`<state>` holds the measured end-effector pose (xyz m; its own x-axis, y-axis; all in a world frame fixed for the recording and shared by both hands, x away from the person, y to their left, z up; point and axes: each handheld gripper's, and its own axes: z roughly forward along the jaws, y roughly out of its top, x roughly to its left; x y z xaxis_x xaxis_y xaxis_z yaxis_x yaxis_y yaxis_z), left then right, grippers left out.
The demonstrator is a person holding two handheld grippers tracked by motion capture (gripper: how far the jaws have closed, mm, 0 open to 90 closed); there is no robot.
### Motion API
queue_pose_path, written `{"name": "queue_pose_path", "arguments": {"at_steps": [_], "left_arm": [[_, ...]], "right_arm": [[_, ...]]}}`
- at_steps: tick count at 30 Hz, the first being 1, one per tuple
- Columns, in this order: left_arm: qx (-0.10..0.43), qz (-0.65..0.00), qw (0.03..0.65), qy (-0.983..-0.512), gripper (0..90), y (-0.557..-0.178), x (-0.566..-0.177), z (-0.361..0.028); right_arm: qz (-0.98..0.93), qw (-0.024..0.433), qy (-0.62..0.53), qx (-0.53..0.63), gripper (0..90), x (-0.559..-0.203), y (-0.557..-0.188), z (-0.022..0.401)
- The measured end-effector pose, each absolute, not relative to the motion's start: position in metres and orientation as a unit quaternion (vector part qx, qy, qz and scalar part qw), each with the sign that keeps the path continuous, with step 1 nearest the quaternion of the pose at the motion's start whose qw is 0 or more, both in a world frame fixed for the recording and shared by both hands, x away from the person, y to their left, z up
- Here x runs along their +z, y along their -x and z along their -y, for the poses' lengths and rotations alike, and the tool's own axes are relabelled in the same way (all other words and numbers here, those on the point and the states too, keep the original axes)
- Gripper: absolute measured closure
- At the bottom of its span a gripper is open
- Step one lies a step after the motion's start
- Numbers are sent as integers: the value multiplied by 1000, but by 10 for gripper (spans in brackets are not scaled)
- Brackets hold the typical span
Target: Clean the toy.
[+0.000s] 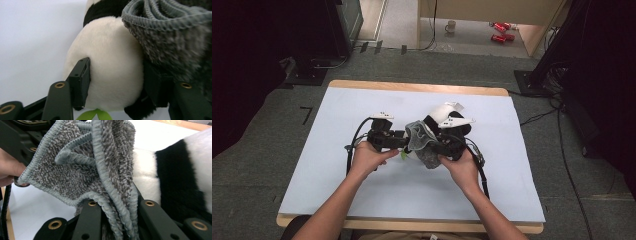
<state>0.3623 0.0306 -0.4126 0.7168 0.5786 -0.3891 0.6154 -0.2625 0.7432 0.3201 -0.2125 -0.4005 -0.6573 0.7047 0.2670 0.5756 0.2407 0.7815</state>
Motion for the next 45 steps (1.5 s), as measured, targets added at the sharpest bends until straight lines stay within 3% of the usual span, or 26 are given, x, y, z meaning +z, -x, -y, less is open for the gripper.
{"name": "queue_pose_path", "arguments": {"at_steps": [4,11,16,20,25,33,45], "left_arm": [[2,-352,495,-794,421,-366,-406,-43],[-47,-330,489,-806,395,-385,-428,-37],[-53,-323,493,-806,614,-387,-431,-35],[-53,-341,486,-803,696,-388,-429,-35],[-59,-353,487,-797,715,-390,-429,-37],[-52,-372,482,-792,725,-393,-431,-38],[-52,-378,485,-786,728,-394,-432,-41]], "right_arm": [[-782,70,-414,460,793,-399,-322,218],[-782,65,-418,458,793,-399,-324,218],[-777,61,-428,457,795,-397,-325,220],[-782,82,-403,468,799,-387,-313,203],[-805,119,-368,449,802,-397,-303,175],[-802,132,-363,455,805,-430,-305,177],[-836,109,-355,403,806,-464,-307,166]]}}
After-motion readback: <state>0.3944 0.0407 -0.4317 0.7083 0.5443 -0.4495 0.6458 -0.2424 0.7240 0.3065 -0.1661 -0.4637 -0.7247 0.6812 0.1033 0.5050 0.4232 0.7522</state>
